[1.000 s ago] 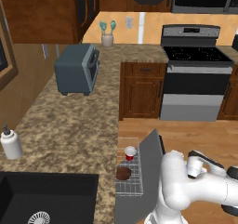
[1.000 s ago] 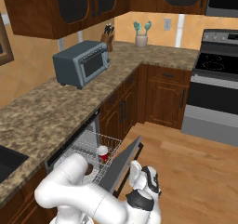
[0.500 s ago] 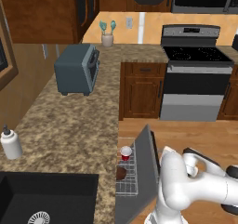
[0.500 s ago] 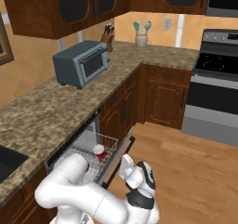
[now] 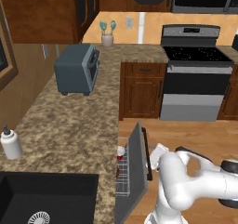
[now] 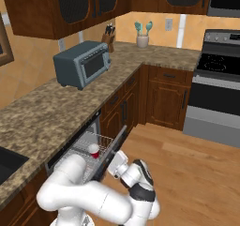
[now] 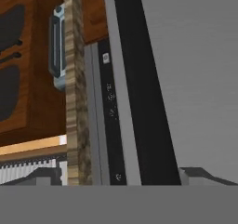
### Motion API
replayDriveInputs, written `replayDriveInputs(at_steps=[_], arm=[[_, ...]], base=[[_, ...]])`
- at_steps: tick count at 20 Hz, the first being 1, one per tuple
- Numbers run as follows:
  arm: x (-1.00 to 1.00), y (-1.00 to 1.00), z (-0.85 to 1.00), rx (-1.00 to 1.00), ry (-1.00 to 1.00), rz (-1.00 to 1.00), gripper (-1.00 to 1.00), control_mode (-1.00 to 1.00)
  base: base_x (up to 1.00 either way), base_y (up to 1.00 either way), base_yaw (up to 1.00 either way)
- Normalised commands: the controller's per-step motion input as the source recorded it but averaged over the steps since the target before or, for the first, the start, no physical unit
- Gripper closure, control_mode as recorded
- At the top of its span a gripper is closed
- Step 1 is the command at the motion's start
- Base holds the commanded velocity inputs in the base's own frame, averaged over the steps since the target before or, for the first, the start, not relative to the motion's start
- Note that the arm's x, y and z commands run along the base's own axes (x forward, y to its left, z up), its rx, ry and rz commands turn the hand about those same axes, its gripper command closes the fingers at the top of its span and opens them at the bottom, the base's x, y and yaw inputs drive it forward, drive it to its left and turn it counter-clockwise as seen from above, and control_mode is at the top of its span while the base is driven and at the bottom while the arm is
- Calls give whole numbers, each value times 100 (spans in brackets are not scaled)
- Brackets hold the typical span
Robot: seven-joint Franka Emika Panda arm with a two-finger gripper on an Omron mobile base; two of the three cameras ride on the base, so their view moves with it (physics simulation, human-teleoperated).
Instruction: Pick up the cup and bowl from the counter, place them in the dishwasher, and close the dishwasher door.
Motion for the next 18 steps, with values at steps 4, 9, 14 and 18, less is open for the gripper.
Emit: replayDriveInputs(at_steps=[4,9,14,18], arm=[[18,100,-89,56,-41,19,-100,-100],[44,100,-79,56,-38,17,-100,-100],[95,100,-34,39,-15,11,-100,-100],[74,100,-57,35,-17,15,-100,-100]], base=[[0,0,0],[0,0,0],[0,0,0],[0,0,0]])
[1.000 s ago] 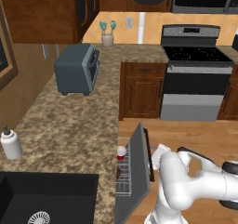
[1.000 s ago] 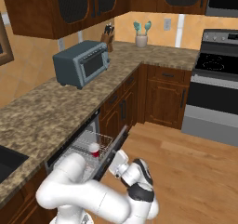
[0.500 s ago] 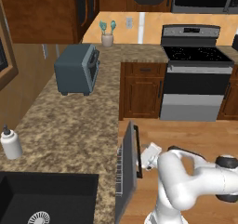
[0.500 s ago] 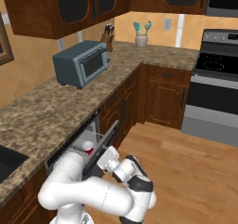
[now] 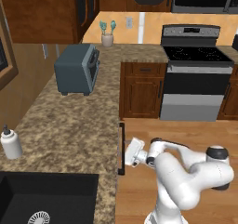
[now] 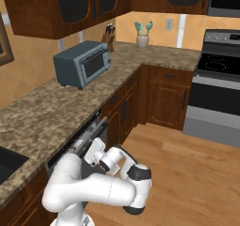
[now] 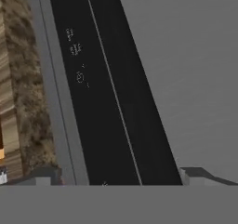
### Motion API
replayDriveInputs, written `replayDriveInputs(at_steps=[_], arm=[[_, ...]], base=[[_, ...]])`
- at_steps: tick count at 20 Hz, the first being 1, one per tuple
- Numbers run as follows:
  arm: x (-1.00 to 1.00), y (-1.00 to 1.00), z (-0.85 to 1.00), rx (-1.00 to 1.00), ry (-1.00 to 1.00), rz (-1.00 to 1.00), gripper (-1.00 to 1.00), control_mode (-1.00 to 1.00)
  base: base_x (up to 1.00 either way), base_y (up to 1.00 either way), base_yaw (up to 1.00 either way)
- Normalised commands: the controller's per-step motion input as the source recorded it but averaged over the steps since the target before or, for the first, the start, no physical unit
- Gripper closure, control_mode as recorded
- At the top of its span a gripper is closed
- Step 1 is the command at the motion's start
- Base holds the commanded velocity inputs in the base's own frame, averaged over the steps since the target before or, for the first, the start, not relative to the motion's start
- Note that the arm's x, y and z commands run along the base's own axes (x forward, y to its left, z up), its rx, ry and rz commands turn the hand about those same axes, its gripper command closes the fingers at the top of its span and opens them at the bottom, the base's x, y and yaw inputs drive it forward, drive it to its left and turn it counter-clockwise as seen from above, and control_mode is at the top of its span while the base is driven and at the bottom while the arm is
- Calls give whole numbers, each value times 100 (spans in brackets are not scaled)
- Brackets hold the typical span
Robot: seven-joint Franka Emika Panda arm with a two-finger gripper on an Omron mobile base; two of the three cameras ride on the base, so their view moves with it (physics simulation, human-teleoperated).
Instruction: Pick up the cup and bowl from the counter, place them in the dishwasher, and close the dishwasher door.
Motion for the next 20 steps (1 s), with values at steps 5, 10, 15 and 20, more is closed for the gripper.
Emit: replayDriveInputs(at_steps=[5,10,15,20], arm=[[33,99,-92,49,-33,23,-100,-100],[18,77,-100,70,-35,9,-100,-100],[16,66,-100,79,-31,-1,-100,-100],[58,99,-43,52,-35,-1,-100,-100]], base=[[0,0,0],[0,0,0],[0,0,0],[0,0,0]])
